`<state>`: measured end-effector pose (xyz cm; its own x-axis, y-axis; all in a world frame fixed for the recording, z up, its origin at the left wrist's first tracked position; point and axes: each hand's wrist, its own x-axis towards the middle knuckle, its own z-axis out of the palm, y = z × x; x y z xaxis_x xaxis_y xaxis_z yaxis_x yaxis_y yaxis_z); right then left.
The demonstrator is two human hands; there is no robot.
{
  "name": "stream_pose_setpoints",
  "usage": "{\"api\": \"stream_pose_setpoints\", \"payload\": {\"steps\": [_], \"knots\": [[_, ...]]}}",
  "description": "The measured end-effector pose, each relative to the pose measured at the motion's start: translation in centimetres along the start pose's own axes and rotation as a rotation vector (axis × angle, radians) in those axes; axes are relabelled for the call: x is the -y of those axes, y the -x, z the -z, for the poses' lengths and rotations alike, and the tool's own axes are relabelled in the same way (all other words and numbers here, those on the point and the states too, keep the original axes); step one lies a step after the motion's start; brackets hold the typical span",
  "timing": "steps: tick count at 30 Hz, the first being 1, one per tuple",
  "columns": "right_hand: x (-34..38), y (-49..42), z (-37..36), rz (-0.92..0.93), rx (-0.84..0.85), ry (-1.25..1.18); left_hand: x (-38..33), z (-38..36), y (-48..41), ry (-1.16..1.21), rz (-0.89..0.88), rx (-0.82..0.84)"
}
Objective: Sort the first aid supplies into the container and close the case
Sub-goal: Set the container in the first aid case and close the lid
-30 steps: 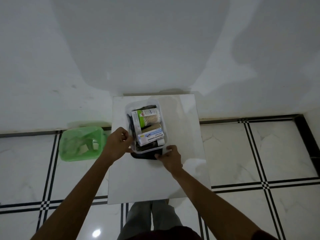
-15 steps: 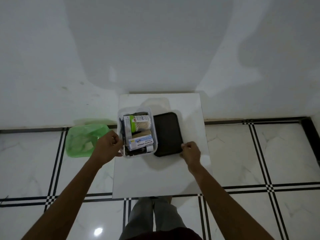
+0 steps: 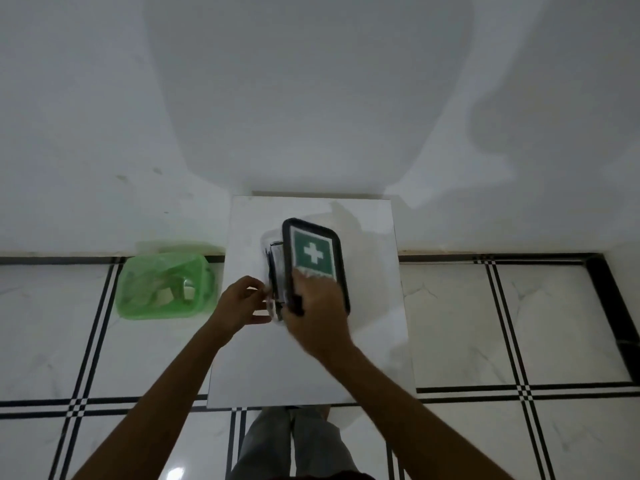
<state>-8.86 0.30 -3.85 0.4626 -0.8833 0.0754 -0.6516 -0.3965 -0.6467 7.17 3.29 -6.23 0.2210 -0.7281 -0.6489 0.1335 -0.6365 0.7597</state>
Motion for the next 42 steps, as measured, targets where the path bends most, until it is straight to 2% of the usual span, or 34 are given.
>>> {"api": "stream_pose_setpoints", "payload": {"steps": [4, 7, 11, 13, 15, 17, 20, 23, 30, 36, 42], "knots": [[0.0, 1.9, -4.4, 0.164, 0.043, 0.231, -0.9, -0.3, 0.2, 0.077, -0.038, -0.039], [-0.3, 1.8, -5.9, 0.212, 0.047, 0.217, -1.3, -0.3, -0.2, 0.068, -0.091, -0.071], [-1.4, 1.4, -5.3, 0.214, -0.014, 0.154, -1.1, -0.7, -1.2, -0.074, -0.169, -0.199], [-2.5, 0.8, -4.4, 0.102, -0.113, 0.203, -1.0, -1.5, -1.8, -0.222, -0.230, -0.294], [-3.6, 0.0, -3.5, -0.105, -0.193, 0.272, -0.7, -2.8, -2.2, -0.349, -0.277, -0.408], [-4.3, -1.2, -3.2, -0.266, -0.232, 0.223, 0.0, -4.0, -2.5, -0.388, -0.280, -0.482], [-4.5, -2.8, -3.3, -0.333, -0.246, 0.021, 0.6, -5.6, -2.5, -0.426, -0.208, -0.604], [-5.0, -4.0, -3.0, -0.323, -0.241, -0.053, 0.1, -6.6, -2.4, -0.413, -0.188, -0.688], [-6.1, -5.9, -2.5, -0.324, -0.234, -0.082, 0.2, -6.3, -3.5, -0.325, -0.285, -0.695], [-6.6, -5.3, -3.4, -0.343, -0.310, -0.033, -0.2, -6.5, -3.6, -0.378, -0.274, -0.688], [-6.8, -4.4, -3.6, -0.349, -0.262, 0.024, 1.4, -7.0, -2.5, -0.331, -0.245, -0.669]]}}
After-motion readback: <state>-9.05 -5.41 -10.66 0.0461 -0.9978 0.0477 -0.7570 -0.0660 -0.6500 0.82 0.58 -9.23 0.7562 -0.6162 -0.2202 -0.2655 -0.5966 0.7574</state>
